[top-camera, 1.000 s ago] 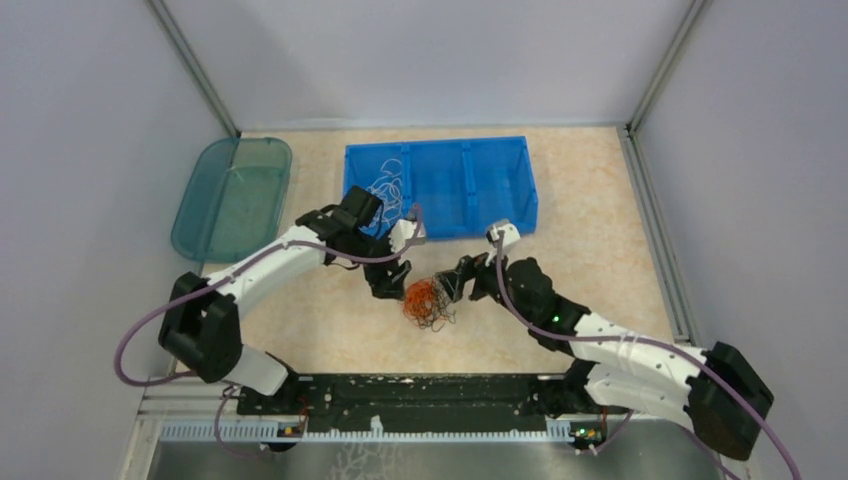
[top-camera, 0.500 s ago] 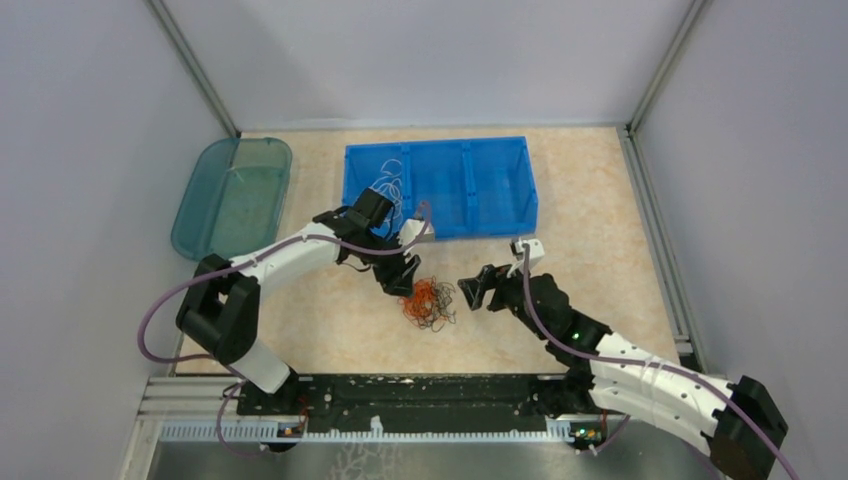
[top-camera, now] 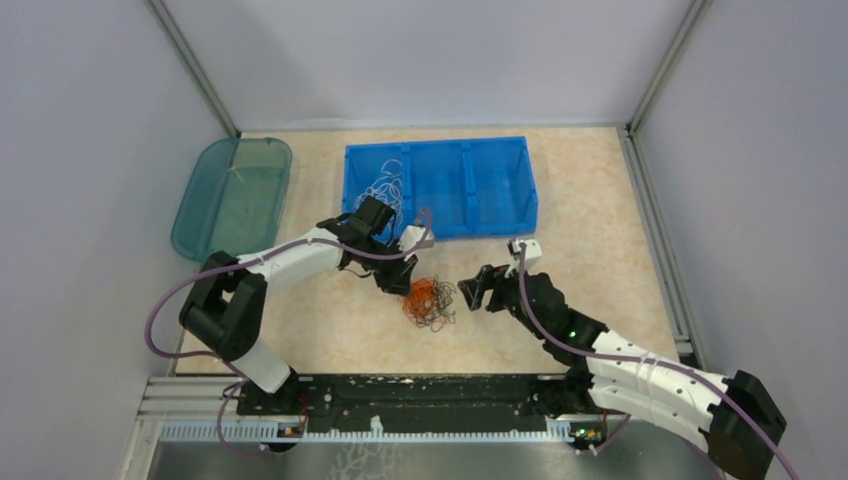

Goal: Untangle the cables

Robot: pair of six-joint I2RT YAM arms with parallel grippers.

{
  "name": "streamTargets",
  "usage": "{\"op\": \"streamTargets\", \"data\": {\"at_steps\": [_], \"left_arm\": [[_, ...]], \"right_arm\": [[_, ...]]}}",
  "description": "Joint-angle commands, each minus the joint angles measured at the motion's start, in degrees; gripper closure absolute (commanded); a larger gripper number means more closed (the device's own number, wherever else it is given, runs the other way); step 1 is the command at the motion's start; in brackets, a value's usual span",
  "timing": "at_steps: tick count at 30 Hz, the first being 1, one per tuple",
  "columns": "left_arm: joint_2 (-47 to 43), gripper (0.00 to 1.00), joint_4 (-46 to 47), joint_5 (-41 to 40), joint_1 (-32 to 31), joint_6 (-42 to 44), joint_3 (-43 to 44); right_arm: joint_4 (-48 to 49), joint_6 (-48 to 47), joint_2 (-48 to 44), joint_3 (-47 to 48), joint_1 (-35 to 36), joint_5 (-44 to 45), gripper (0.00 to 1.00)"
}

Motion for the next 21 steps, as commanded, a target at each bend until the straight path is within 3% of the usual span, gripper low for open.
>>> {"op": "streamTargets", "data": {"at_steps": [1,4,17,21], "left_arm": [[-2.0,0.87,2.2,-1.2,-0.3,0.7,-0.1],[-3.5,1.0,1.1,-2.8,-0.3,2.0,0.9],[-11.7,1.0,-4.7,-0.1,-0.3,2.1,2.6],[-12.5,1.0,-7.1,-1.1,-0.4,1.4,5.3]], "right_arm": [[4.6,-0.3,1.1,0.5,-0.5,-1.6,0.26],[6.0,-1.6,2.9,1.2,-0.6,-3.5,0.24],[19.4,-5.4,15.6,4.9,-0.6,-16.9,0.18],[28.1,-7.1,17.0,3.3,-0.1,-21.1,0.16]]}}
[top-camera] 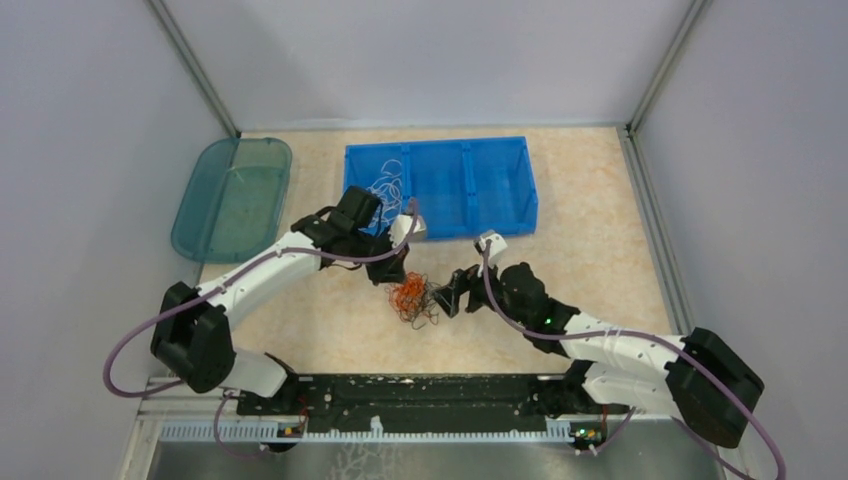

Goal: Untangle the cables

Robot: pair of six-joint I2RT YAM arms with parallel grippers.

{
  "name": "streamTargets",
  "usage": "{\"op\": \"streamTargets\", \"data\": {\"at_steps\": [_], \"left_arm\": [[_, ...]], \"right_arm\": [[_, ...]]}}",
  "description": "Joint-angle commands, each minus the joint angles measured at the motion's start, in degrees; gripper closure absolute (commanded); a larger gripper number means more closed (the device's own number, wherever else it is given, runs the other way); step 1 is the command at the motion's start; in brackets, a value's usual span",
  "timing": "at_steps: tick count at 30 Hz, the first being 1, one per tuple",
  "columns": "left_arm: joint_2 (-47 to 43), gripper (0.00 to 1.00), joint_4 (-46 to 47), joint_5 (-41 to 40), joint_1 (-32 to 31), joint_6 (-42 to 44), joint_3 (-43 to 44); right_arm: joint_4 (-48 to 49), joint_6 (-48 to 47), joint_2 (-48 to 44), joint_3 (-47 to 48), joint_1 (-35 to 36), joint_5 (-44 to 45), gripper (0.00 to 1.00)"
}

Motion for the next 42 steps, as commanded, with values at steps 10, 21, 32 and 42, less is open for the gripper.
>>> {"op": "streamTargets", "data": {"at_steps": [10,21,32,42], "left_arm": [[-6.6,1.0,-11.4,5.4,-0.3,-3.9,15.5],[-8.8,1.0,-15.8,7.5,-0.3,-5.5,19.8],[-10.0,1.0,-15.5,7.9,-0.3,-6.7,19.8],[-10.7,1.0,-18.8,6.9,-0.3,-3.8,23.0]], "right_arm": [[25.7,-10.7,8.4,7.5,2.2,-15.8,0.12],[33.1,-9.5,15.6,13.1,4.6,-14.4,0.19],[32.6,-6.1,14.2,10.9,5.1,-13.1,0.37],[35.0,-1.7,11.1,4.9,5.1,-15.2,0.45]]}}
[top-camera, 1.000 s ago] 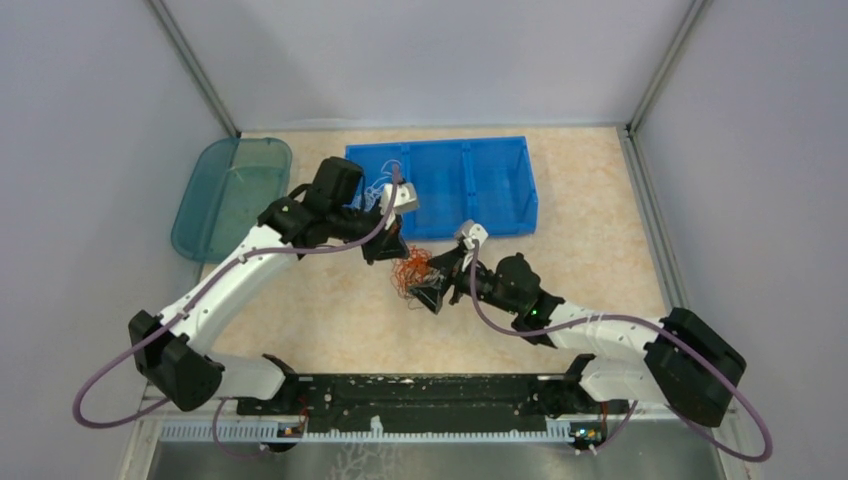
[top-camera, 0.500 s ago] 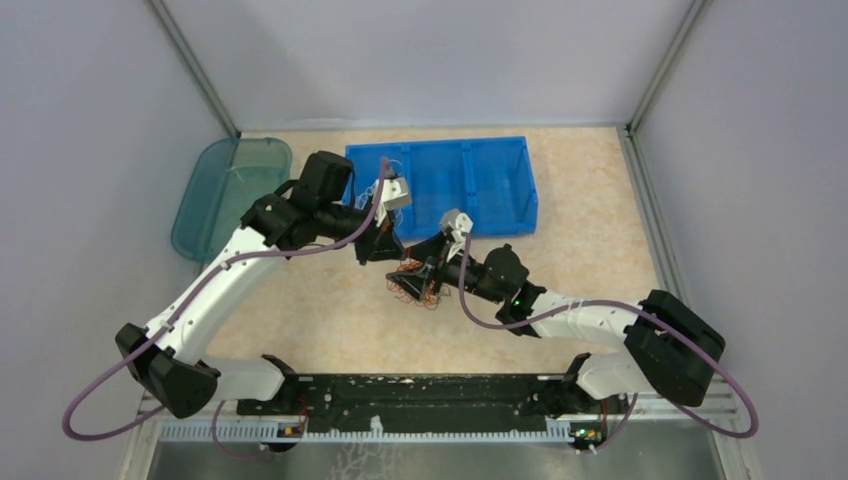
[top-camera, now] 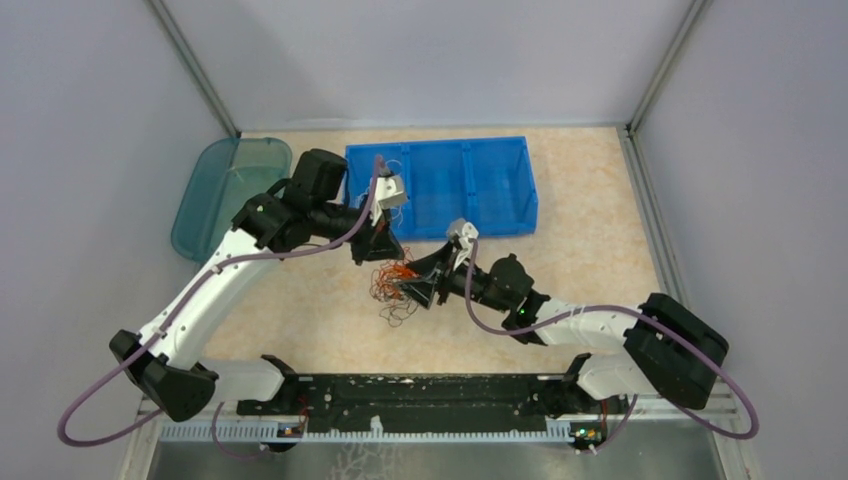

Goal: Untangle the cables

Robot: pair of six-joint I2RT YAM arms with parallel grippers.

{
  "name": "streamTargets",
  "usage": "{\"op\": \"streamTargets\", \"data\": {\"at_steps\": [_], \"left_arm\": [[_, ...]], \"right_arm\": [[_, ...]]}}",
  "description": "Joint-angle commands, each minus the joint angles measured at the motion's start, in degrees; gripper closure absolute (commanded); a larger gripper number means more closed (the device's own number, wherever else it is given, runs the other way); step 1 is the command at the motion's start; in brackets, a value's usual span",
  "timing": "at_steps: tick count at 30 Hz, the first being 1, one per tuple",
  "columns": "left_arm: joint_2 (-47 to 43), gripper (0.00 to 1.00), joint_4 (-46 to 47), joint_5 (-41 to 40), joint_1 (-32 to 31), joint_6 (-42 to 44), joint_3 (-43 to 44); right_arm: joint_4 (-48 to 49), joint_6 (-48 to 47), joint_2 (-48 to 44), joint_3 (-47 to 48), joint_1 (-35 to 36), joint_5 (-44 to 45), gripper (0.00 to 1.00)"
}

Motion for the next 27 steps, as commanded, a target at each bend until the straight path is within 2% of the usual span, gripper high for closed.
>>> {"op": "streamTargets", "data": {"at_steps": [1,12,16,22,27], "left_arm": [[-1.9,1.0,-1.9,0.1,-0.3,2.3,2.6],[-2.5,1.0,-2.8,0.5,-0.5,2.8,4.8],[-2.8,1.0,-2.8,1.4,-0.7,2.3,4.9],[-2.9,1.0,-2.8,3.0,-0.8,1.7,5.0],[-3.1,1.0,-3.6,3.1,-0.8,2.2,6.1]], "right_arm": [[4.0,2.3,-4.8,-3.1,0.7,-0.4,0.47],[-3.4,0.8,-9.0,-2.3,0.6,4.8,0.54],[-8.2,-2.5,-7.2,2.7,0.6,6.4,0.44],[-5.2,-3.6,-1.8,7.6,0.8,7.0,0.41],[-2.9,-3.3,2.5,8.5,1.9,7.6,0.46]]}}
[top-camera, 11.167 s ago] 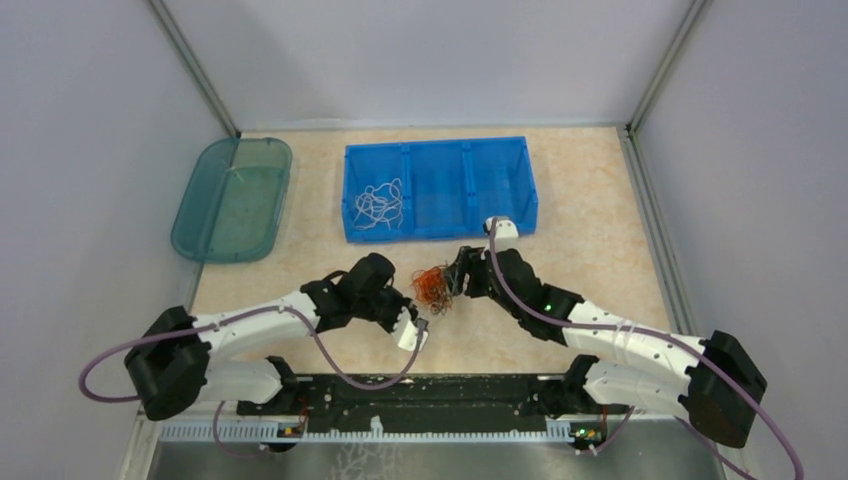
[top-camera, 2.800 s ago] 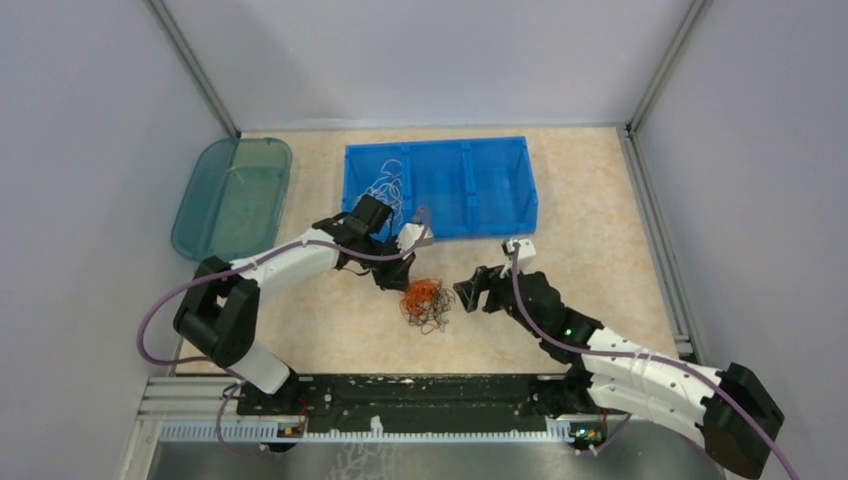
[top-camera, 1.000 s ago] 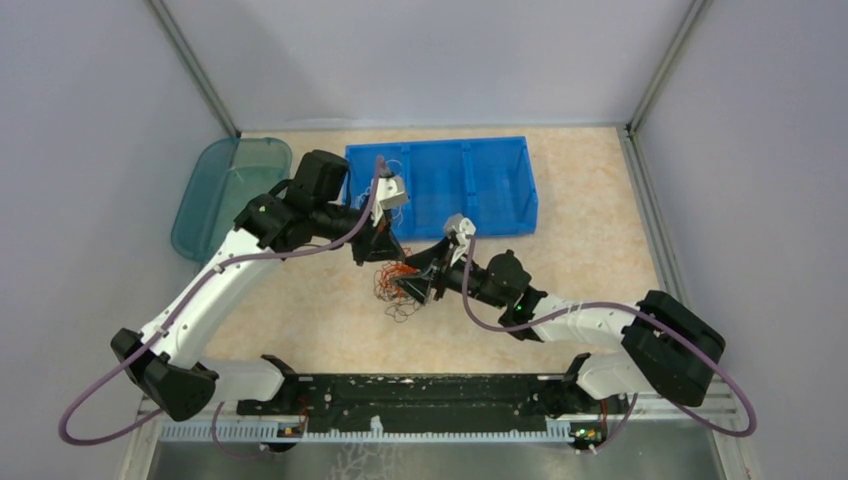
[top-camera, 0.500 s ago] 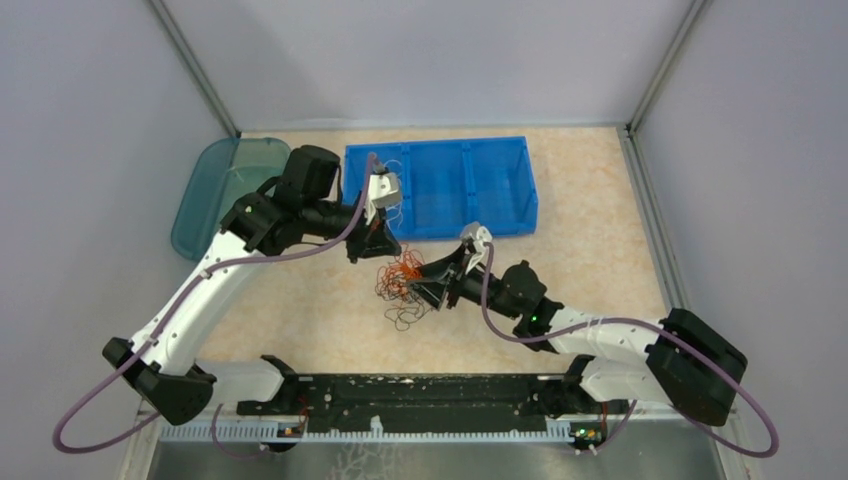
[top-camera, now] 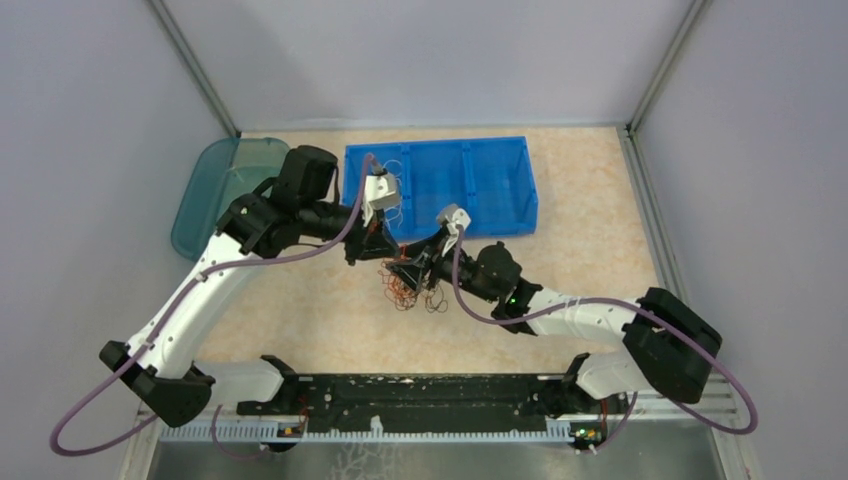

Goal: Untangle the cables

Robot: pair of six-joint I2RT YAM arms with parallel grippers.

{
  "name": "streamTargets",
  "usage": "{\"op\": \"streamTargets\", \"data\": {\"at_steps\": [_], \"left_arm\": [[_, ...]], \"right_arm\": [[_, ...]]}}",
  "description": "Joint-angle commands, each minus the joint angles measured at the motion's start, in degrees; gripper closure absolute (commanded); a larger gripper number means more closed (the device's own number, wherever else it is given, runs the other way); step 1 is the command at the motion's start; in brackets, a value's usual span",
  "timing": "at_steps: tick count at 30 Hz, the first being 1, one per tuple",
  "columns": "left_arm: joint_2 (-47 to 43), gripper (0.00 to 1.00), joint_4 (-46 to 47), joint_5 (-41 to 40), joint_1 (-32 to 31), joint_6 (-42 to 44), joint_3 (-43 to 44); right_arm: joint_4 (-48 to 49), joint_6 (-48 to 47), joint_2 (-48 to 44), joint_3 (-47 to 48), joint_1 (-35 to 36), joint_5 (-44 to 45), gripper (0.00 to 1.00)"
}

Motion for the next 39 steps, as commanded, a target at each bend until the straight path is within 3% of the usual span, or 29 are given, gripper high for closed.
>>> {"op": "streamTargets", "data": {"at_steps": [1,21,34,39], "left_arm": [[-1.2,1.0,-0.9,2.2,-0.4,0.1,3.0],[0.8,1.0,2.6,-5.8,-0.5,3.6,23.3],[-6.9,1.0,29.8,-21.6,-0.5,13.6,19.7],[-7.4,1.0,32.3,-22.0,-0.4,14.4,20.0]], "right_arm": [[4.9,-0.7,3.0,1.4,1.5,1.5,0.48],[17.5,3.9,10.2,-15.4,2.2,7.3,0.51],[22.8,7.4,14.7,-21.3,2.8,7.9,0.51],[23.4,7.9,15.1,-21.8,3.0,8.1,0.51]]}}
